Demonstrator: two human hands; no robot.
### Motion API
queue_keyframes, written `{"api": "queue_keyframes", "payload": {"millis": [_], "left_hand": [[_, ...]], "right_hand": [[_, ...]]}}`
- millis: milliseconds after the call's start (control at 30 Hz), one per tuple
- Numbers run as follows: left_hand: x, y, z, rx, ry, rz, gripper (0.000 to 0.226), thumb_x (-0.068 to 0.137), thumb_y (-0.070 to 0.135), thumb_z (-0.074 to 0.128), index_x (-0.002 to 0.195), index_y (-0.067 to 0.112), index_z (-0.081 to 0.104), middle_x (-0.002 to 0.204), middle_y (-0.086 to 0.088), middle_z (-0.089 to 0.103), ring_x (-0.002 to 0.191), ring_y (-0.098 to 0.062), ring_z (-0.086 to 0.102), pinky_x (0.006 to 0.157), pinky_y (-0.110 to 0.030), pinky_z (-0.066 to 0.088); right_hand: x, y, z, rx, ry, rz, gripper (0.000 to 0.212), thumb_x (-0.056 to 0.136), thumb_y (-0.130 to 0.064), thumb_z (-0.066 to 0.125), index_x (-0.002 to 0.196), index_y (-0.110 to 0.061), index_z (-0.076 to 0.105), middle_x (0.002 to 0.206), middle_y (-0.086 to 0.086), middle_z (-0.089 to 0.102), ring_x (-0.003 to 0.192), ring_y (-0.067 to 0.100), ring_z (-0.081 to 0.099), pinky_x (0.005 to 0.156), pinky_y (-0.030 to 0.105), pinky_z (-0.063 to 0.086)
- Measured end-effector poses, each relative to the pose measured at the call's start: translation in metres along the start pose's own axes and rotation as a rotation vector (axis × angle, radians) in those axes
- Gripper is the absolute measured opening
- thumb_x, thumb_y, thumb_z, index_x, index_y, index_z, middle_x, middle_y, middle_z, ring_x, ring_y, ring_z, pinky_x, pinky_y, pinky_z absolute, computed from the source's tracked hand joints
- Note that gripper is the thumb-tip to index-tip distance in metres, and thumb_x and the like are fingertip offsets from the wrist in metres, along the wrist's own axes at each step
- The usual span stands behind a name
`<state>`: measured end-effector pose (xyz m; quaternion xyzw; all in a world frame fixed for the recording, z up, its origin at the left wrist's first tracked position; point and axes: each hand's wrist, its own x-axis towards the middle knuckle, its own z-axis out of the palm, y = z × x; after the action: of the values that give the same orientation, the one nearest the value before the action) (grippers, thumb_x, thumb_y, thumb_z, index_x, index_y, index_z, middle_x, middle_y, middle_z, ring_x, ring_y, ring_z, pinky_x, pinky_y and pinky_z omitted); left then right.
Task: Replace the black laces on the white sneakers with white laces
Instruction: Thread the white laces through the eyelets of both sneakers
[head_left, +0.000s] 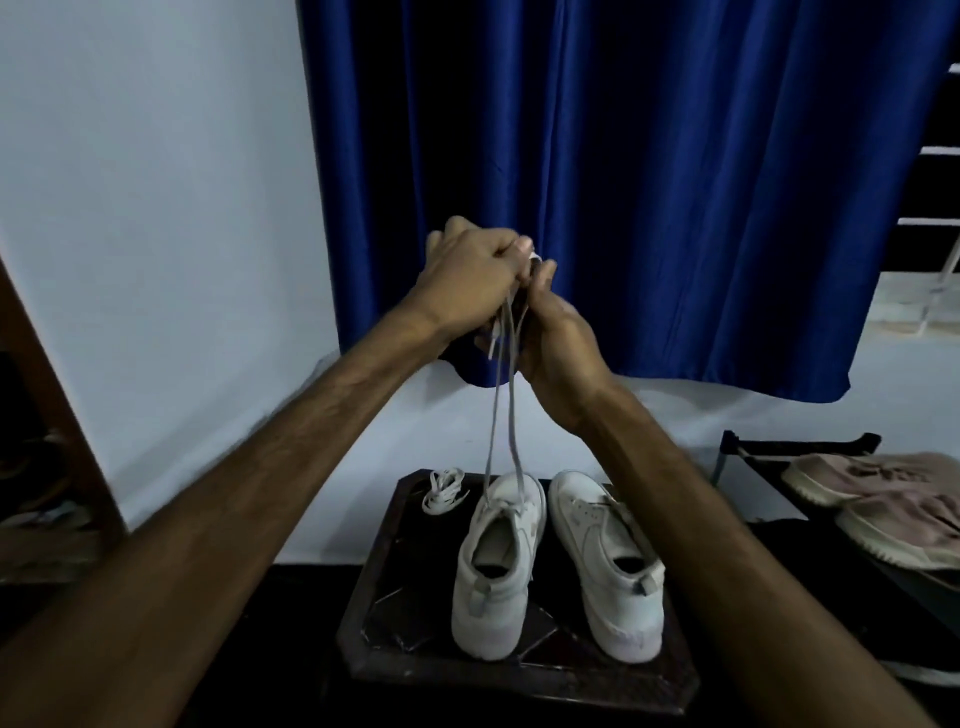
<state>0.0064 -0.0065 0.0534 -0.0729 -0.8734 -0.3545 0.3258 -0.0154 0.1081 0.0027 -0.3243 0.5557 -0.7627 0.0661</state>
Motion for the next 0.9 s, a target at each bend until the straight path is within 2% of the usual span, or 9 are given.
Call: {"api": "queue_keyframes", "payload": {"millis": [100,200,333,467,533,600,733,800,900], "left_hand": [[0.003,0.010,-0.003,-0.139,-0.043,-0.007,0.041,0.101,0.039,0.044,0.074,0.015,0.062,0.084,-0.018,0.056,0.058,-0.017,0.056,0.052,-0.031,0.051],[0.000,0.007,-0.004,-0.162,0.022,0.058,0.039,0.100,0.037,0.047,0.077,0.014,0.069,0.073,-0.001,0.063,0.069,-0.012,0.062,0.076,-0.039,0.056],[-0.032,-0.012,0.019,-0.325,0.249,-0.162,0.039,0.099,0.047,0.046,0.099,0.012,0.061,0.082,0.002,0.063,0.070,-0.012,0.056,0.068,-0.039,0.052],[-0.074,-0.036,0.045,-0.619,-0.492,-0.356,0.053,0.105,0.047,0.025,0.111,0.012,0.065,0.099,-0.002,0.071,0.093,-0.022,0.066,0.089,-0.038,0.051],[-0.086,-0.050,0.053,-0.655,-0.593,-0.343,0.045,0.106,0.039,0.031,0.097,0.013,0.067,0.084,-0.001,0.069,0.084,-0.024,0.065,0.086,-0.034,0.051],[-0.086,-0.059,0.057,-0.604,-0.478,-0.320,0.035,0.105,0.028,0.039,0.086,0.015,0.065,0.072,0.003,0.058,0.077,-0.017,0.057,0.079,-0.025,0.048],[-0.078,-0.070,0.067,-0.020,-0.296,0.004,0.024,0.099,0.027,0.052,0.083,0.021,0.070,0.094,0.004,0.051,0.097,-0.010,0.049,0.088,-0.022,0.039],[-0.078,-0.079,0.073,0.047,-0.168,0.016,0.019,0.095,0.030,0.058,0.085,0.024,0.073,0.096,0.001,0.051,0.098,-0.013,0.048,0.088,-0.027,0.040],[-0.080,-0.089,0.073,-0.151,-0.033,-0.050,0.014,0.090,0.035,0.065,0.087,0.025,0.075,0.088,0.001,0.058,0.075,-0.012,0.057,0.071,-0.038,0.049]], "right_hand": [[-0.001,-0.007,0.002,0.160,-0.107,0.010,0.050,0.105,-0.044,0.026,0.098,-0.006,0.059,0.078,0.010,0.054,0.074,0.021,0.054,0.078,0.040,0.053],[0.000,-0.010,0.000,0.167,-0.065,0.031,0.046,0.103,-0.047,0.029,0.073,-0.018,0.047,0.056,-0.005,0.032,0.051,0.009,0.027,0.047,0.020,0.031],[0.004,-0.012,-0.010,0.248,0.087,0.097,0.050,0.102,-0.049,0.033,0.061,-0.022,0.036,0.048,-0.009,0.025,0.041,0.005,0.017,0.034,0.018,0.017],[0.010,-0.014,-0.020,0.356,0.234,0.159,0.051,0.102,-0.047,0.036,0.057,-0.022,0.032,0.045,-0.008,0.023,0.039,0.006,0.016,0.033,0.019,0.012],[0.014,-0.009,-0.028,0.235,0.344,0.143,0.048,0.102,-0.041,0.040,0.058,-0.023,0.034,0.047,-0.008,0.026,0.042,0.007,0.019,0.036,0.021,0.015],[0.016,0.010,-0.036,0.034,0.474,0.102,0.042,0.101,-0.033,0.042,0.061,-0.021,0.040,0.051,-0.005,0.031,0.046,0.009,0.024,0.040,0.024,0.020],[0.001,0.072,-0.037,-0.480,0.466,0.035,0.048,0.103,-0.033,0.037,0.060,-0.016,0.052,0.051,-0.004,0.050,0.049,0.010,0.045,0.053,0.029,0.038],[-0.014,0.090,-0.030,-0.383,0.388,0.113,0.048,0.105,-0.031,0.034,0.065,-0.013,0.054,0.053,-0.004,0.051,0.052,0.009,0.046,0.052,0.023,0.039],[-0.030,0.101,-0.016,-0.043,0.288,0.260,0.041,0.106,-0.032,0.031,0.086,-0.015,0.064,0.067,-0.004,0.062,0.062,0.010,0.058,0.060,0.021,0.046]]}}
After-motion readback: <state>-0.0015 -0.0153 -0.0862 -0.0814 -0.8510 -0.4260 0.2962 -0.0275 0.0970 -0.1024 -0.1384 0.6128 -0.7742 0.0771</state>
